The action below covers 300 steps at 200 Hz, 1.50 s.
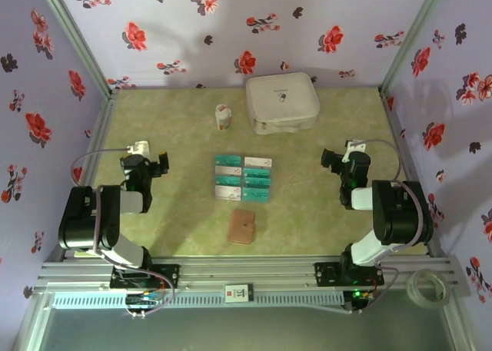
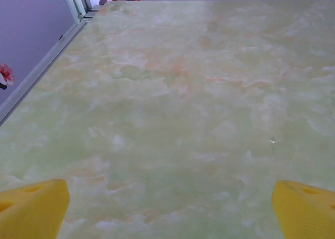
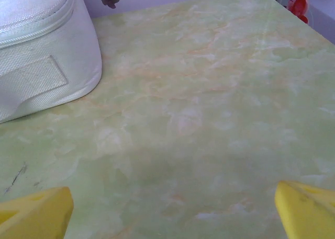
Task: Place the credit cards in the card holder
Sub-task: Move the storage box to the center of the table.
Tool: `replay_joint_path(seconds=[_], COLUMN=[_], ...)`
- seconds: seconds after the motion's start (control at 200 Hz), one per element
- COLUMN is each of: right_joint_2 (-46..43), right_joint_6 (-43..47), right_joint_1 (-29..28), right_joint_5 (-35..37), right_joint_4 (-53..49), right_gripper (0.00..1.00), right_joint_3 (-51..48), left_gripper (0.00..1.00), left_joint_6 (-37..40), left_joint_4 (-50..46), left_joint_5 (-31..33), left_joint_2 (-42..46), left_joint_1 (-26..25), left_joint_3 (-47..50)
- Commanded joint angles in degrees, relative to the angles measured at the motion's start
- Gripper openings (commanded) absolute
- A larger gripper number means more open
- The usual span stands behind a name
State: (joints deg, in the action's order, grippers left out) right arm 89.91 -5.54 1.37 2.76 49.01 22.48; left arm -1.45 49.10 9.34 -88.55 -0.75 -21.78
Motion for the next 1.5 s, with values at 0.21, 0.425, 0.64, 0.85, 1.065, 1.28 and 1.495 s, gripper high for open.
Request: replay_joint_path(seconds=[0.21,0.425,0.64,0.85,1.065,1.28,1.495], right_joint_2=[-0.4,-0.4,-0.4,-0.4,-0.4,-0.4,-0.1], right_joint_6=[0.3,0.2,0.2,0.2,0.1,0.2,-0.1], right_joint_1=[0.1,0.1,0.1,0.1,0.1,0.1,0.2], right_joint_5=[-0.5,-0.4,-0.4,-0.4,-0.4,-0.3,-0.2], right_joint_4=[1.1,1.1,1.1,1.1,1.1,1.1,0.7], right_gripper=[0.99,0.99,0.99,0.99,0.99,0.99,0.99], right_joint_3=[0.3,0.3,0.3,0.3,0.2,0.3,0.5], left_gripper=[1.0,1.0,1.0,1.0,1.0,1.0,1.0], left_joint_6=[0.9,0.9,1.0,0.9,1.0,0.0,0.0], left_joint_4=[1.9,1.9,1.9,1.9,1.9,1.4,1.3], left_joint_5=[-0.4,-0.4,-0.4,-0.4,-0.4,-0.3,-0.6], left_joint_2=[0.0,0.0,0.0,0.1,0.1,0.1,0.1], left_joint_1=[-0.2,-0.3,-0.2,-0.2,-0.2,0.4,0.6], left_joint_3=[-0.7,-0.7,-0.7,-0.7,-0.7,-0.9,-1.0])
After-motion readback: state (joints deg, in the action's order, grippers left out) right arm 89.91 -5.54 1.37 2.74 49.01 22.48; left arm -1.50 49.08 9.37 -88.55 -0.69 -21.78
